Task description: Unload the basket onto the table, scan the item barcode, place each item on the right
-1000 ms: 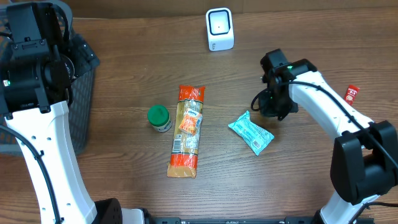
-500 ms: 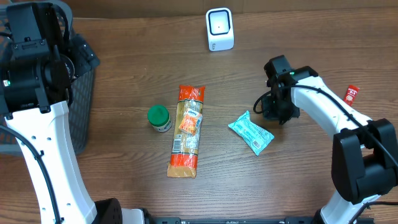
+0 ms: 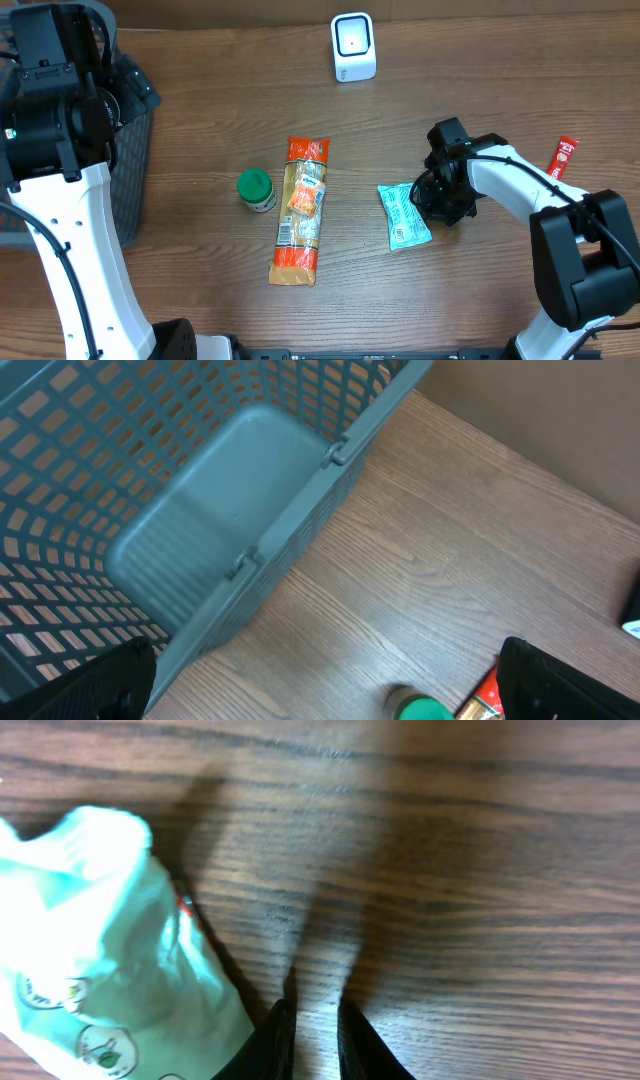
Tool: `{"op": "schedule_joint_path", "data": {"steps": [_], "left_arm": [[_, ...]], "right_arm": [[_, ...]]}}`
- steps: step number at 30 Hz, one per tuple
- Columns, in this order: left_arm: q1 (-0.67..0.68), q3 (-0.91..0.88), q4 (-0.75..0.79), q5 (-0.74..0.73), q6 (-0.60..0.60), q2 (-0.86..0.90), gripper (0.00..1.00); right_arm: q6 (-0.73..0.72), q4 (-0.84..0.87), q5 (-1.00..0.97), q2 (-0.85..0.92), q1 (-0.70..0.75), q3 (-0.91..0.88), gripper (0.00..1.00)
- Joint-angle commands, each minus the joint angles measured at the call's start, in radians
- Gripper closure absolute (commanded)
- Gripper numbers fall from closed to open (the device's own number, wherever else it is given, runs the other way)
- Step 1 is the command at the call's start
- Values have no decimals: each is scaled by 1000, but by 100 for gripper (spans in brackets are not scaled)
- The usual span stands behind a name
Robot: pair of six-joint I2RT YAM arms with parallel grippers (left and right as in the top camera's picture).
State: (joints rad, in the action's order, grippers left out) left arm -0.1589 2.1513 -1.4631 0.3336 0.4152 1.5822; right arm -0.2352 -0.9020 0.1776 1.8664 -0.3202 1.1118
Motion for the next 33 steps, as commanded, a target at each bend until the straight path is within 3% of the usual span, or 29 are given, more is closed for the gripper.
{"op": "schedule_joint_path", "data": {"steps": [1,8,11,13,14,16,17,19,21,27,30,33], "left_arm": [[-5,11,1,13,-9,6,0],[-5,11,1,13,-9,6,1],[-5,11,1,13,-9,6,0],[-5,11,1,13,-9,6,1],[-5,11,1,13,-9,6,0],[-5,11,1,13,-9,6,0],[-5,11,1,13,-9,6,0],[-5,11,1,13,-9,6,0],[-5,11,1,13,-9,6,0],[-5,11,1,13,-9,6,0],[-5,11,1,13,-9,6,0],[-4,11,1,13,-9,6,0]], "right_arm": [[-4,4,19,6,-1,-34,82],[27,-54,27,6,0,24,90],[46,-145,26,6,2,132,89],[79,-200,26,6,2,212,83],[84,-214,25,6,2,245,69],[84,-209,25,6,2,291,30],[84,-196,24,6,2,303,19],[84,-151,24,6,2,309,16],[91,-128,15,6,2,309,7],[245,-126,39,6,2,309,7],[305,-122,116,7,1,309,15],[344,-113,166,7,1,309,31]]}}
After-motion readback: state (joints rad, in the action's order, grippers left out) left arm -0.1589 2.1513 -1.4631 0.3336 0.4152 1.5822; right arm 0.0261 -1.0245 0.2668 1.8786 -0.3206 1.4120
